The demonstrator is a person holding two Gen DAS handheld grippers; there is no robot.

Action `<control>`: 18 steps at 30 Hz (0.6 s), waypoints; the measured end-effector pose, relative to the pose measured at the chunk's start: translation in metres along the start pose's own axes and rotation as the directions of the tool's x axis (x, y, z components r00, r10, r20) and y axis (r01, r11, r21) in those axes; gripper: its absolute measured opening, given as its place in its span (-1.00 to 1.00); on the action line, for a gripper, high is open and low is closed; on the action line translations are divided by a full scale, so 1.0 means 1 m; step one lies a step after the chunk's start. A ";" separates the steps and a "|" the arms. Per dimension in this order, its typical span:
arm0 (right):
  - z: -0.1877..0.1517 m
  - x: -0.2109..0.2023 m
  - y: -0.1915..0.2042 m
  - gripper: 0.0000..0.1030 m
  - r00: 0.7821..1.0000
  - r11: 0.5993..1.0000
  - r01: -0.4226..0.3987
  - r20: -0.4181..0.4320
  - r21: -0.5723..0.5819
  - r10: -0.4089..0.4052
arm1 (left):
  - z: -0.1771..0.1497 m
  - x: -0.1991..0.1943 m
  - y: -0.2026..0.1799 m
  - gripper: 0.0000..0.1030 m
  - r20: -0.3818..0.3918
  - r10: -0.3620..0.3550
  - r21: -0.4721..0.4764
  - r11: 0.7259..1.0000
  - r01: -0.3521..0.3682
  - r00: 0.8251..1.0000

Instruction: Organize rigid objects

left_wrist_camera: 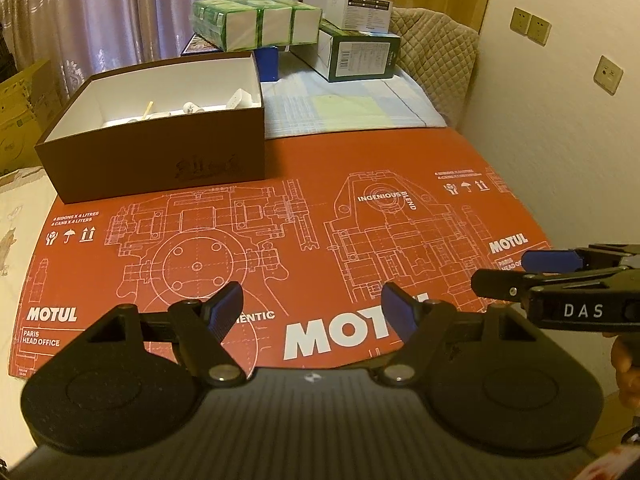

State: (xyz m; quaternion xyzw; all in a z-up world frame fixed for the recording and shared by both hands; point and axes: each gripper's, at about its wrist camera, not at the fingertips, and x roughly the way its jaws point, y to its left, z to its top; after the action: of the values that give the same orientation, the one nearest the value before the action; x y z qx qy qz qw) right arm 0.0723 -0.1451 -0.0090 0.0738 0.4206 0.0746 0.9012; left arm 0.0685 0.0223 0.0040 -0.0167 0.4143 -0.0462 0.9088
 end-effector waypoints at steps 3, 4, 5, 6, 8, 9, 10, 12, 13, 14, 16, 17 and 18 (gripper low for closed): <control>0.000 -0.001 -0.003 0.36 1.000 1.000 0.001 0.003 0.004 -0.001 | 0.001 0.001 -0.002 0.42 0.000 0.000 0.004 1.000 0.000 1.000; 0.000 -0.001 -0.004 0.36 1.000 1.000 0.001 0.003 0.005 -0.001 | 0.002 0.001 -0.002 0.42 0.000 0.000 0.005 1.000 0.000 1.000; 0.000 -0.001 -0.005 0.36 1.000 1.000 0.000 0.002 0.006 0.000 | 0.002 0.001 -0.002 0.42 0.000 0.000 0.005 1.000 0.000 1.000; 0.000 -0.001 -0.005 0.36 1.000 1.000 0.000 0.002 0.007 0.000 | 0.003 0.002 -0.003 0.42 -0.001 0.001 0.006 1.000 -0.001 1.000; 0.000 -0.001 -0.006 0.36 1.000 1.000 0.000 0.002 0.008 0.000 | 0.003 0.003 -0.004 0.42 -0.003 0.002 0.006 1.000 -0.002 1.000; 0.000 -0.001 -0.006 0.36 1.000 1.000 0.001 0.002 0.008 -0.001 | 0.004 0.003 -0.004 0.42 -0.003 0.002 0.007 1.000 -0.002 1.000; 0.000 -0.001 -0.006 0.36 1.000 1.000 0.000 0.002 0.008 0.000 | 0.004 0.004 -0.005 0.42 -0.003 0.002 0.008 1.000 -0.002 1.000; 0.000 -0.001 -0.007 0.36 1.000 1.000 0.000 0.001 0.010 0.000 | 0.005 0.006 -0.006 0.42 -0.005 0.002 0.010 1.000 -0.002 1.000; 0.000 -0.001 -0.008 0.36 1.000 1.000 0.001 0.000 0.011 -0.001 | 0.006 0.006 -0.007 0.42 -0.006 0.002 0.011 1.000 -0.002 1.000; 0.001 -0.001 -0.008 0.36 1.000 1.000 0.001 0.001 0.012 -0.001 | 0.006 0.007 -0.007 0.42 -0.006 0.001 0.012 1.000 -0.001 1.000; 0.001 -0.001 -0.009 0.36 1.000 1.000 0.002 0.001 0.012 -0.002 | 0.007 0.008 -0.007 0.42 -0.008 0.000 0.014 1.000 0.000 1.000; 0.001 -0.001 -0.009 0.36 1.000 1.000 0.002 0.000 0.013 -0.002 | 0.007 0.008 -0.008 0.42 -0.008 0.000 0.015 1.000 0.000 1.000; 0.001 -0.001 -0.009 0.36 1.000 1.000 0.002 -0.001 0.014 -0.002 | 0.007 0.009 -0.008 0.42 -0.009 -0.001 0.015 1.000 0.001 1.000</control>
State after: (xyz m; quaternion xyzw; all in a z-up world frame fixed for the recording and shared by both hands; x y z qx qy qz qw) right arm 0.0736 -0.1543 -0.0095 0.0794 0.4215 0.0706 0.9006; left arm 0.0792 0.0133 0.0026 -0.0100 0.4179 -0.0497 0.9071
